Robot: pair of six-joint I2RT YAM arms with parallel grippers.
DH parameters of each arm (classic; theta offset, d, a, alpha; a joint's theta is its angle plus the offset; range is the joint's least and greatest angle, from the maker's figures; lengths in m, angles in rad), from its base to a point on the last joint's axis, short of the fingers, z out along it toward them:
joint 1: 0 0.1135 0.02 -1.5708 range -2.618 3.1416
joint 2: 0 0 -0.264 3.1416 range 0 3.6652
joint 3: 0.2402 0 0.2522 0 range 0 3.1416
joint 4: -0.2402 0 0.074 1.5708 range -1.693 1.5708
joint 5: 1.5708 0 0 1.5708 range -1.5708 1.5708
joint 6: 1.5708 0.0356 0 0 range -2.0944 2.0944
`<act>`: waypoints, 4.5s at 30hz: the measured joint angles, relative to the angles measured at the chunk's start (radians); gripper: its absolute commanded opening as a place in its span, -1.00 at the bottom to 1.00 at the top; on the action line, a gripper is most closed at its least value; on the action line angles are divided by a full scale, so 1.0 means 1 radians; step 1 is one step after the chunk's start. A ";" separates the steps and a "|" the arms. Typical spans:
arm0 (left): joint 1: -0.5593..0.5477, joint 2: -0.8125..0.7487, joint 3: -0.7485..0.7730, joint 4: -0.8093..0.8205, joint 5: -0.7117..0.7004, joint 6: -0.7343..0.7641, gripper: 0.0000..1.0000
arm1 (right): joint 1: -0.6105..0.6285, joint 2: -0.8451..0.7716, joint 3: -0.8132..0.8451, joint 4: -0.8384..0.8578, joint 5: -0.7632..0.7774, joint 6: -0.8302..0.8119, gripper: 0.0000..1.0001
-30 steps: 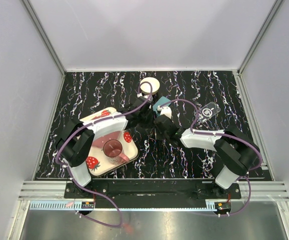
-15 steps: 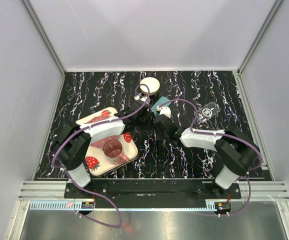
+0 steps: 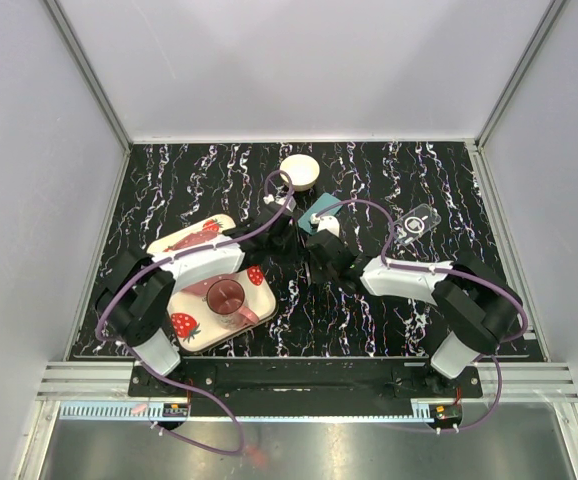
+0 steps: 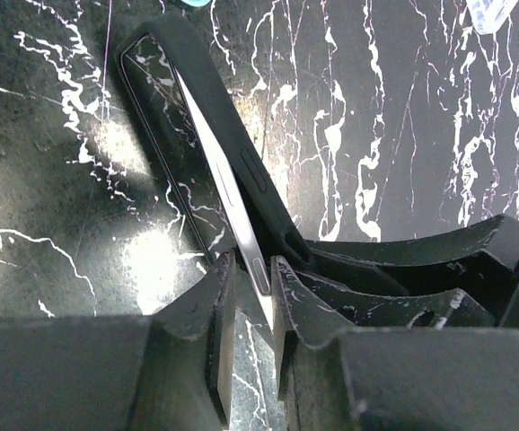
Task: Take the phone out of the phone case
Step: Remove the phone case from the phone.
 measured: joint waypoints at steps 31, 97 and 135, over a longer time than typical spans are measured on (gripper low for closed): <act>-0.019 -0.032 -0.009 -0.108 0.021 -0.130 -0.21 | -0.036 -0.009 -0.003 0.015 0.066 0.017 -1.00; -0.026 0.164 0.306 -0.321 -0.104 -0.074 0.03 | -0.046 -0.073 -0.088 0.068 -0.020 0.029 -1.00; -0.093 0.246 0.360 -0.344 -0.246 -0.191 -0.56 | -0.047 -0.092 -0.117 0.071 0.009 0.130 -1.00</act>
